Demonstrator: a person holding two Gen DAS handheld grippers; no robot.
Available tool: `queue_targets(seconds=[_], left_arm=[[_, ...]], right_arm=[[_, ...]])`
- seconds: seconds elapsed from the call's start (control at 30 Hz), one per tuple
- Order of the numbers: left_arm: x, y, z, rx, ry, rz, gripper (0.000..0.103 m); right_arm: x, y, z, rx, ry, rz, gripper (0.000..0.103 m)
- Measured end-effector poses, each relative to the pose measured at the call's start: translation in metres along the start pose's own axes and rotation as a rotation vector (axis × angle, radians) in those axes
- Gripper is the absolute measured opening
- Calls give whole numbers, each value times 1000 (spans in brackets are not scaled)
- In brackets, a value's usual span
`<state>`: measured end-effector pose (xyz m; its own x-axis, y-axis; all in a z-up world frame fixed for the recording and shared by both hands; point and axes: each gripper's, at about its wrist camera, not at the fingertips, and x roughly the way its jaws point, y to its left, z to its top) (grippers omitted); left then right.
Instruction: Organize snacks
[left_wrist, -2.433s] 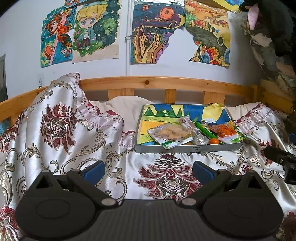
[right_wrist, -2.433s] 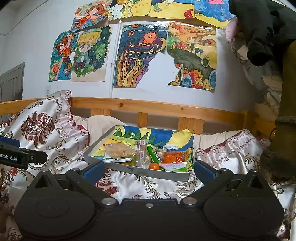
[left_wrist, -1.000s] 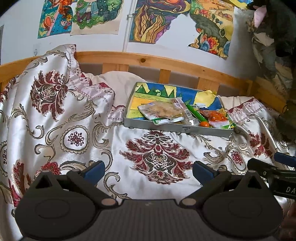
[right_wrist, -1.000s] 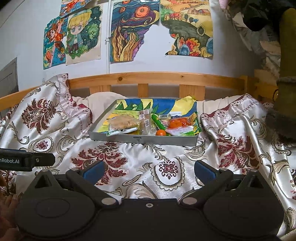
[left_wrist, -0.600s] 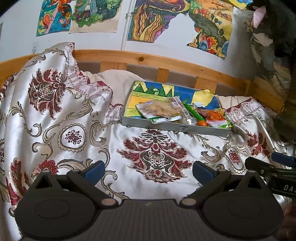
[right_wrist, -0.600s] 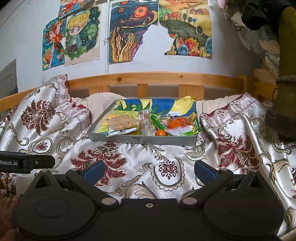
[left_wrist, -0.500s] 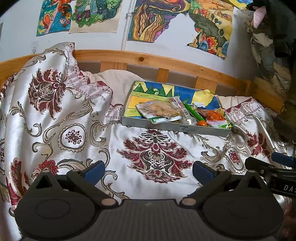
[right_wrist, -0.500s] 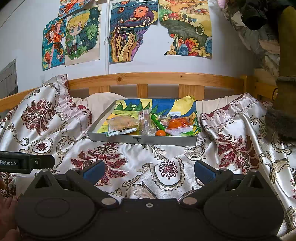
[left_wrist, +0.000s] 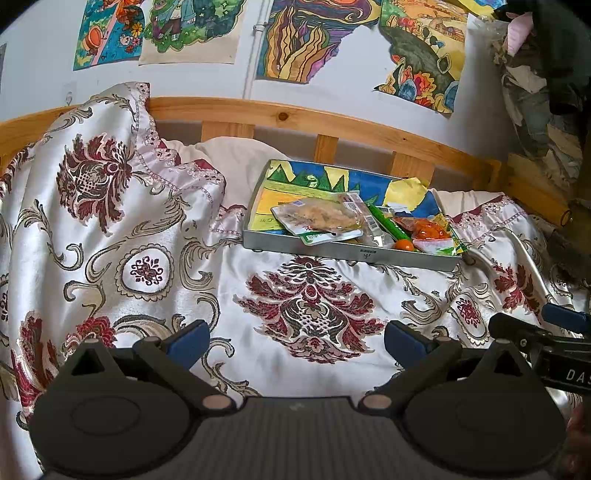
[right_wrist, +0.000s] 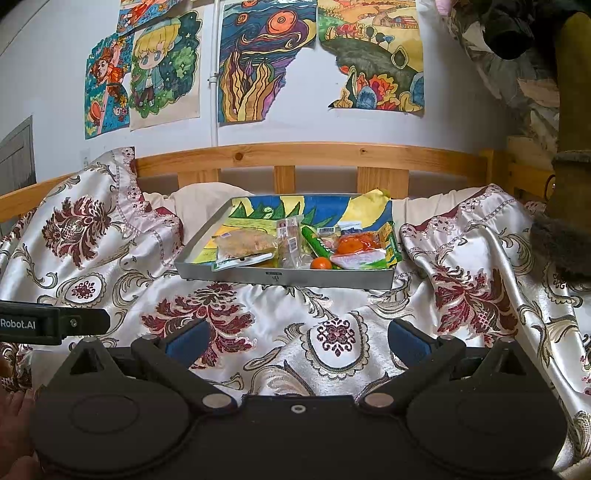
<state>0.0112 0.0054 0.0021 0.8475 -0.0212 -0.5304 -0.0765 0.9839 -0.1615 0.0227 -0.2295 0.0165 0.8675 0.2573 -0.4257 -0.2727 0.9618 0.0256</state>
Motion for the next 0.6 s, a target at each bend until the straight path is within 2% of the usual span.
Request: queue_targets(seconds=[0.6], left_arm=[[1,-1,-2,-11,5,6,102]], right_arm=[[1,-1,-1,3,0,1,102]])
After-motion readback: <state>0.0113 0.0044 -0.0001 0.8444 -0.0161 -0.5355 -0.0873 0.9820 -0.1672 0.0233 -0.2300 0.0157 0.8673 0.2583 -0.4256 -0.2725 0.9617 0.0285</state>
